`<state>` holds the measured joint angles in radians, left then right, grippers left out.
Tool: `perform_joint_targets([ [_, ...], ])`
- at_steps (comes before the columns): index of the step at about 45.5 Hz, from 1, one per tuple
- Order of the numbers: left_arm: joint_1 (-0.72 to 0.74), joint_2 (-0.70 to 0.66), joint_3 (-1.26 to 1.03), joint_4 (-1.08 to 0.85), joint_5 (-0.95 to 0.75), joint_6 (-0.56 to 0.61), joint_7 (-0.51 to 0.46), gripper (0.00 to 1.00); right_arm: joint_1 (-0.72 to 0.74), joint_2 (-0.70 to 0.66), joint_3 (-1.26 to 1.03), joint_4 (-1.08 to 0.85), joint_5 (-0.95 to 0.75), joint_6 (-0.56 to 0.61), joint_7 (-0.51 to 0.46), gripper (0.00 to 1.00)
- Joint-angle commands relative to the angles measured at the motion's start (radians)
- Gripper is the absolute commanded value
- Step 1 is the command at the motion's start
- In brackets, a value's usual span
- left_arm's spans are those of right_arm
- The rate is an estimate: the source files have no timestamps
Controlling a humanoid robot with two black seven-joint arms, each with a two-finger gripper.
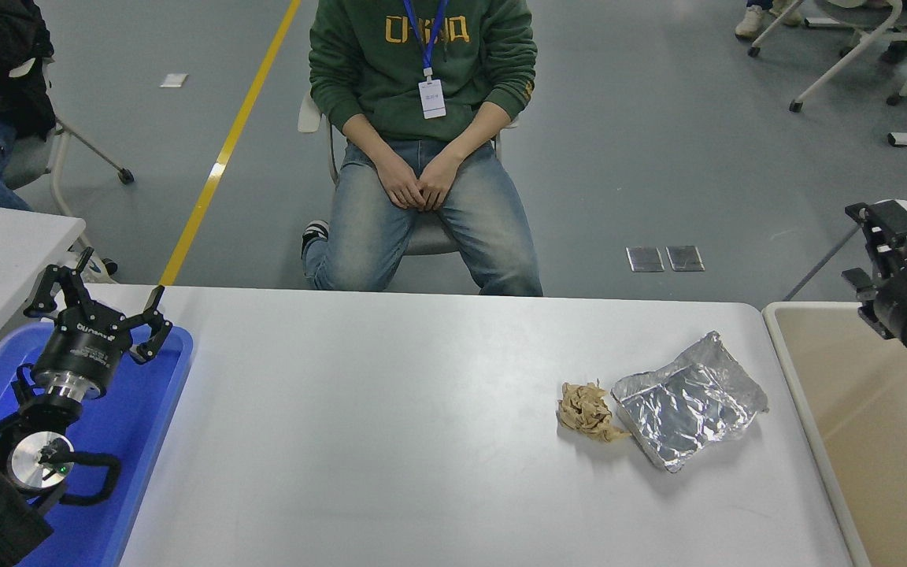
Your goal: Clean the table surface
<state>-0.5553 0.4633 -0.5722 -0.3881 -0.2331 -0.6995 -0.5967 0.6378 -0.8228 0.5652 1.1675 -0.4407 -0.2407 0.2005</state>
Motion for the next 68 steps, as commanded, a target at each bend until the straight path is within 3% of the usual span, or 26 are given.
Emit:
perform_joint_targets([
  [1, 0.0, 0.0, 0.0, 0.0, 0.0, 0.0, 0.0, 1.0, -0.046, 0.111, 0.047, 0.055, 0.0, 0.0, 0.002, 1.0],
  [18, 0.0, 0.0, 0.0, 0.0, 0.0, 0.0, 0.0, 1.0, -0.205, 0.484, 0.351, -0.058, 0.005, -0.011, 0.002, 1.0],
  [33, 0.0, 0.0, 0.0, 0.0, 0.0, 0.0, 0.0, 1.0, -0.267, 0.639, 0.38, -0.084, 0.005, -0.014, 0.045, 1.0],
  [54, 0.0, 0.0, 0.0, 0.0, 0.0, 0.0, 0.0, 1.0, -0.267, 0.633, 0.363, -0.106, 0.0, -0.014, 0.045, 1.0],
  [68, 0.0, 0.0, 0.0, 0.0, 0.0, 0.0, 0.0, 1.0, -0.222, 0.519, 0.204, -0.098, -0.021, -0.006, 0.045, 1.0],
])
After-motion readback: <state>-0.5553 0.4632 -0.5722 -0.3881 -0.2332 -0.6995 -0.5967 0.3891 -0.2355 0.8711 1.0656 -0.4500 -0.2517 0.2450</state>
